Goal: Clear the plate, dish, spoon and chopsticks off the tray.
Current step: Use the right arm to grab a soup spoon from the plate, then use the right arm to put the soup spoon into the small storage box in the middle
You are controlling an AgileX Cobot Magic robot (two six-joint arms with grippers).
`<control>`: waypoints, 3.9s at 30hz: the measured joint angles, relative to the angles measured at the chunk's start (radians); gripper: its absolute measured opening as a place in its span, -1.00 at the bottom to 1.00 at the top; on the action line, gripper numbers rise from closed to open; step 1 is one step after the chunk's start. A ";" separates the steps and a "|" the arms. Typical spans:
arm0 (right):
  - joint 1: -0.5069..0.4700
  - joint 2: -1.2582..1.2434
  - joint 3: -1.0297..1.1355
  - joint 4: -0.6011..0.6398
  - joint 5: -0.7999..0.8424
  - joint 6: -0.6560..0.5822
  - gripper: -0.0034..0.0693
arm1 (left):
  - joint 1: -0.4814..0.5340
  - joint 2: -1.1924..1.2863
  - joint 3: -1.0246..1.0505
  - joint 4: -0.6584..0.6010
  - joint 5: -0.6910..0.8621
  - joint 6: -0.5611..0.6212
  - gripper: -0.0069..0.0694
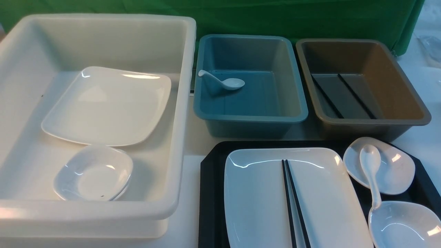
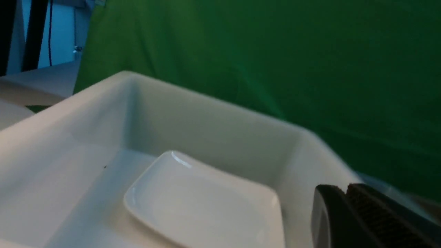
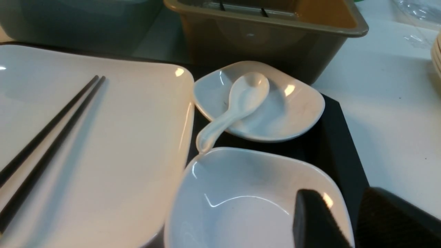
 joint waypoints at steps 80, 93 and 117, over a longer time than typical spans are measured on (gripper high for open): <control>-0.062 1.838 -1.159 0.271 0.504 0.096 -0.27 | -0.020 1.051 -0.887 0.002 0.894 0.282 -0.72; -0.014 1.598 -1.149 0.291 0.650 0.044 -0.40 | -0.020 1.049 -0.887 0.002 0.894 0.283 -0.72; 0.227 2.224 -2.189 0.439 0.605 0.091 -0.32 | -0.020 1.054 -0.887 0.022 0.967 0.262 -0.72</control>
